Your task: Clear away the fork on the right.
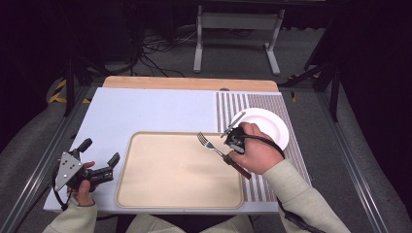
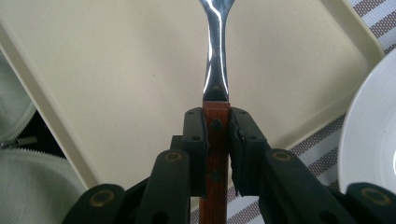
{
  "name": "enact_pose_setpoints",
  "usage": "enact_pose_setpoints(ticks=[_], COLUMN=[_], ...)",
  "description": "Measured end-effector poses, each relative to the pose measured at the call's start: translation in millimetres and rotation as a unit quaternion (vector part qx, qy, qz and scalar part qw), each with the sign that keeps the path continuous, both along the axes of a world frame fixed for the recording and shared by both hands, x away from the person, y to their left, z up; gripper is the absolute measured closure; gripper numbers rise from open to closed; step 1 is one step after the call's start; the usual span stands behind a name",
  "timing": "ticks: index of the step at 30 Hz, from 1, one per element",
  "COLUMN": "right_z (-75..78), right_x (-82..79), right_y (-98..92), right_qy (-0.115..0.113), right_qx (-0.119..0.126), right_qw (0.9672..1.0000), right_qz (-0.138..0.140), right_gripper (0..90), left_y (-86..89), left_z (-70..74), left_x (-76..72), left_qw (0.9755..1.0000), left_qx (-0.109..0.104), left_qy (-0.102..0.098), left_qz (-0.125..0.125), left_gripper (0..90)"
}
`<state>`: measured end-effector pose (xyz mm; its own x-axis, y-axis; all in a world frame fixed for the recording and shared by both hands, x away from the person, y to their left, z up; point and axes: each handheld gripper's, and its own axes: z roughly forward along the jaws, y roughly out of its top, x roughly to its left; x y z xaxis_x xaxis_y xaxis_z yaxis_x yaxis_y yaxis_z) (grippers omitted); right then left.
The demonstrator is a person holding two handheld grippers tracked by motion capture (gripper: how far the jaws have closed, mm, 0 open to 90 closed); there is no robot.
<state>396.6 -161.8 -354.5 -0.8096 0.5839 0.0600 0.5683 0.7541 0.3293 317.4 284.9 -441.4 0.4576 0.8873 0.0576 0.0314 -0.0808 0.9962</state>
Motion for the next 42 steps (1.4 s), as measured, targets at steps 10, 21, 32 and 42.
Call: enact_pose_setpoints(ticks=[10,21,32,42], right_z=[-10.3,-20.8,-33.6,-44.6], right_x=[0.2,4.5,10.6,13.3], right_y=[12.7,19.6,21.4,24.5], right_qy=[0.024,0.049,0.077,0.098], right_qx=[0.021,0.019,0.020,0.007], right_qw=[0.9969,0.9900,0.9800,0.9742], right_qz=[-0.072,-0.131,-0.183,-0.203], right_gripper=[78.1,78.1,78.1,78.0], left_y=[0.0,0.2,0.2,-0.1], left_z=[0.2,0.2,0.0,-0.2], left_x=[-0.1,0.0,0.3,0.5], left_qw=[1.0000,1.0000,1.0000,1.0000], left_qx=[-0.003,-0.002,-0.002,-0.002], left_qy=[-0.002,-0.001,0.001,0.002], left_qz=[-0.002,-0.002,-0.001,-0.001], left_gripper=[0.0,0.0,0.0,0.0])
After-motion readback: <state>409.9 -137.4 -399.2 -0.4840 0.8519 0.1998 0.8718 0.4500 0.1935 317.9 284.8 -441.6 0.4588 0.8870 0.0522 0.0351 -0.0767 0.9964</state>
